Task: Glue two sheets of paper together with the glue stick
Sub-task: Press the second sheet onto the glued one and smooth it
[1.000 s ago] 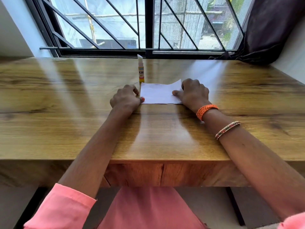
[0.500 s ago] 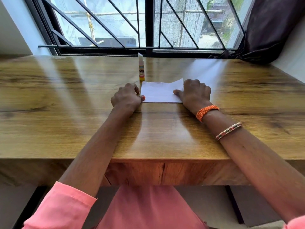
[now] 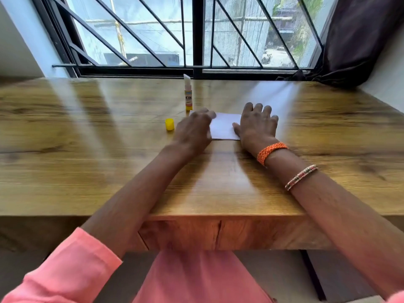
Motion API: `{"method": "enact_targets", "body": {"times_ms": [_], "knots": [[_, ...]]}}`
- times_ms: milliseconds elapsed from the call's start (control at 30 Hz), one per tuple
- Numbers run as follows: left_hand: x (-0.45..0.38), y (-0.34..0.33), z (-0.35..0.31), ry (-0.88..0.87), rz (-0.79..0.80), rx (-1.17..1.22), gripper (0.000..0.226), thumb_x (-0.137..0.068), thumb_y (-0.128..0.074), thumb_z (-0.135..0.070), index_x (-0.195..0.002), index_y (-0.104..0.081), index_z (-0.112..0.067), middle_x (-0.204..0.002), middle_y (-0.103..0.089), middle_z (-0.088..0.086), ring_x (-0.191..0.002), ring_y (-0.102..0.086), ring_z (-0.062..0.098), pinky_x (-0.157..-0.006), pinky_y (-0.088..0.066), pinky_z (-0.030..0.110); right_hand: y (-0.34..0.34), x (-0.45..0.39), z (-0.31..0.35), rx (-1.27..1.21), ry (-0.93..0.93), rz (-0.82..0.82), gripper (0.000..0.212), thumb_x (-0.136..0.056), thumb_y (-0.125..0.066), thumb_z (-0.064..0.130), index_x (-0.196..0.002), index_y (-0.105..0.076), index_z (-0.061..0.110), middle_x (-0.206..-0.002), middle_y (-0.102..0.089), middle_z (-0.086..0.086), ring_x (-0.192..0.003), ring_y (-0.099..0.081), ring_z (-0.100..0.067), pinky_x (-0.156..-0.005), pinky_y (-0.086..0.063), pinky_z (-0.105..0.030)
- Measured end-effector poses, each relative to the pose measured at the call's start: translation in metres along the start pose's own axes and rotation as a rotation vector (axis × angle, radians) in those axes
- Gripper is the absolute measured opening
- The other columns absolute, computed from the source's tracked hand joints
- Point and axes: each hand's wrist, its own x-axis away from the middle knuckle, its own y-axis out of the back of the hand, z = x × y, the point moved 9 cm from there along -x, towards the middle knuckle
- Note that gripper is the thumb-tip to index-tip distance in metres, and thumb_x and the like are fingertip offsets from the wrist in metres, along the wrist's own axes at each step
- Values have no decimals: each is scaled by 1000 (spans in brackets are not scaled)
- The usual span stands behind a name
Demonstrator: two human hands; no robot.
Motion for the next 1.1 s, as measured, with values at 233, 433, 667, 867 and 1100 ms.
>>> {"method": "enact_targets", "body": {"times_ms": [233, 433, 667, 867, 1100], "knots": [[-5, -58, 12, -39, 452, -167, 57, -100, -19, -37, -152, -6, -17, -161, -1, 0, -148, -1, 15, -121, -2, 39, -13, -6, 17, -21, 153, 50, 35, -95, -43, 21, -127, -44, 7, -133, -49, -13, -125, -44, -28, -107, -23, -46], [-10, -54, 15, -21, 421, -157, 59, -99, -22, -38, -152, -3, -20, -161, -3, -1, -148, -4, 13, -119, -4, 37, -32, -7, 64, -612, 277, 357, 51, -101, -22, 38, -139, -41, 11, -149, -39, -11, -139, -32, -24, -115, -21, -37], [-15, -57, 26, 51, 434, -181, 56, -100, -14, -34, -152, -4, -19, -161, -2, -4, -148, -3, 10, -120, -3, 35, -47, 1, 57, -388, 321, 403, 64, -98, -6, 54, -152, -7, 21, -161, -4, 5, -147, -1, -10, -120, 2, -34], [-14, -52, 35, 149, 420, -196, 55, -99, -15, -32, -152, -5, -18, -161, -1, -3, -148, -2, 13, -119, -3, 36, -55, -7, 11, -217, 225, 380, 60, -100, -14, 46, -152, -6, 16, -161, -1, 2, -147, 0, -11, -118, 1, -32], [-14, -52, 34, 167, 409, -176, 56, -98, -15, -31, -152, -6, -17, -161, 0, 0, -148, -1, 16, -119, -2, 38, -44, 9, 4, -205, 186, 356, 63, -99, -14, 46, -152, -5, 13, -161, -1, -1, -148, 4, -14, -119, 7, -39]]}}
